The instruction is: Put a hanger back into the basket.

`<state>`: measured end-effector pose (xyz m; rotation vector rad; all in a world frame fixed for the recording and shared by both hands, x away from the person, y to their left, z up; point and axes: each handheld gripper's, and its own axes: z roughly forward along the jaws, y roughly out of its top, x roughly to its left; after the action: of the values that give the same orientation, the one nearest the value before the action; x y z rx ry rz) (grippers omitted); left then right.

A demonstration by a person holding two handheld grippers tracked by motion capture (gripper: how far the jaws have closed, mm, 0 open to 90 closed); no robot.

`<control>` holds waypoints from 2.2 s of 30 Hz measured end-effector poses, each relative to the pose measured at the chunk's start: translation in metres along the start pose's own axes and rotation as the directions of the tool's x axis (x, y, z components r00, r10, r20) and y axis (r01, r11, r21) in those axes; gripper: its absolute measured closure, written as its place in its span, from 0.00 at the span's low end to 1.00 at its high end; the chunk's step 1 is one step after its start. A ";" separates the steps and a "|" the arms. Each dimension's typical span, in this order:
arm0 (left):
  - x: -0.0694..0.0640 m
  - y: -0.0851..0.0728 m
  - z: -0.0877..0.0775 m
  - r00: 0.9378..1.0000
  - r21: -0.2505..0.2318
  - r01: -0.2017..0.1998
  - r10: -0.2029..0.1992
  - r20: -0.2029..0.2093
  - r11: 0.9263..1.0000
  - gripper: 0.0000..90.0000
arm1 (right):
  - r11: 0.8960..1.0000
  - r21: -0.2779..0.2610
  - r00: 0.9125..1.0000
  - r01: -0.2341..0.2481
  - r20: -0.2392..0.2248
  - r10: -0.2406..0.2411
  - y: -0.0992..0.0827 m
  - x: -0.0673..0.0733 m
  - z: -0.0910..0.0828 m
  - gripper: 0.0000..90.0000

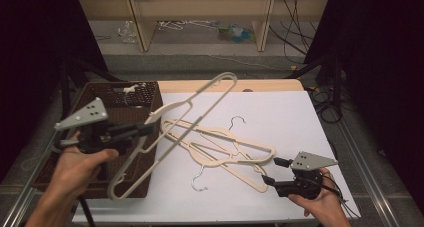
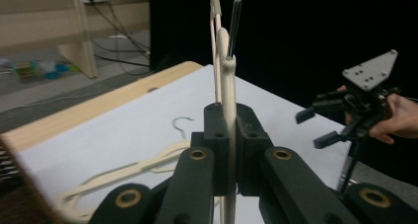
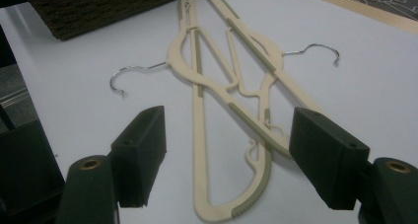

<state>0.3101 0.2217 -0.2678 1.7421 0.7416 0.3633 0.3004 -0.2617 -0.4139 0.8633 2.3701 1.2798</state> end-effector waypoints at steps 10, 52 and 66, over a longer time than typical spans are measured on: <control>0.058 0.011 -0.044 0.971 0.001 -0.008 0.008 -0.240 1.000 0.95 | 1.000 0.022 1.000 -0.015 0.000 0.015 -0.002 0.001 0.003 0.31; 0.182 -0.101 -0.010 0.912 0.261 0.198 -0.081 -0.401 0.945 0.93 | 0.999 0.035 1.000 0.002 -0.008 -0.002 -0.004 0.002 0.008 0.31; 0.185 -0.105 -0.016 0.807 0.324 0.277 -0.037 -0.589 0.905 0.60 | 0.999 0.040 1.000 -0.001 -0.014 0.002 -0.004 0.002 0.008 0.31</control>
<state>0.4087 0.3689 -0.3858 1.9428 1.4811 0.6737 0.3015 -0.2570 -0.4218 0.8706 2.4145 1.2464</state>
